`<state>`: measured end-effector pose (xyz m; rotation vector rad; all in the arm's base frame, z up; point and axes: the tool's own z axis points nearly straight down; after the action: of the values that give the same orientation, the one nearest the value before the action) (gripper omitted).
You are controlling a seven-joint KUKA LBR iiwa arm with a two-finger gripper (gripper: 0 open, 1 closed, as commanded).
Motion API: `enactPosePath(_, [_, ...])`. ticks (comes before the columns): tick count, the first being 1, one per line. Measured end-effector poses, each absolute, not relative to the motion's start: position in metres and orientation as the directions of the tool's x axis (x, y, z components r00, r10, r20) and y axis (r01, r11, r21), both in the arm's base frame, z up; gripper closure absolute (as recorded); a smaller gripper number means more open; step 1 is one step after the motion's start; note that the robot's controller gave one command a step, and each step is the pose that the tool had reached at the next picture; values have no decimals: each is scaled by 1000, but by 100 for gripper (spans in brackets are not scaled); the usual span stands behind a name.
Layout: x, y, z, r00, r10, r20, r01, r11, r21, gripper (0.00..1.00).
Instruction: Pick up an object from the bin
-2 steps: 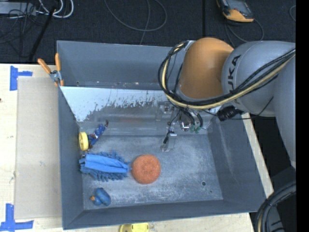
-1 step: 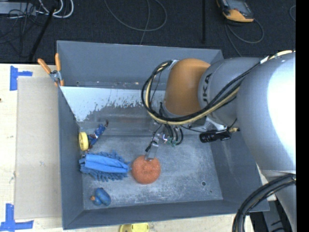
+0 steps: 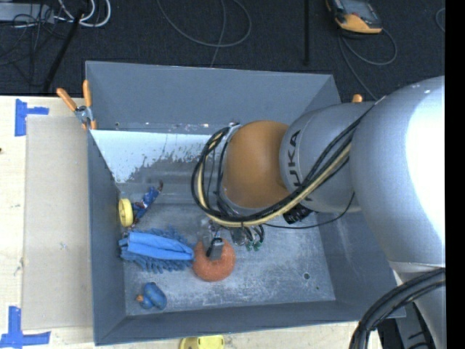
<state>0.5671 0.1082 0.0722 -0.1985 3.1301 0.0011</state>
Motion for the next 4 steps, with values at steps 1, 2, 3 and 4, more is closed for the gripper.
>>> enactPosePath(1, [567,108,72,-992,-126,-5,-126,992,0,100])
enactPosePath(2, [565,108,78,-992,-126,2,-126,992,0,100])
enactPosePath(3, [564,107,99,-992,-126,7,-126,992,0,100])
enactPosePath(4, [566,108,116,-992,-126,-2,-126,992,0,100])
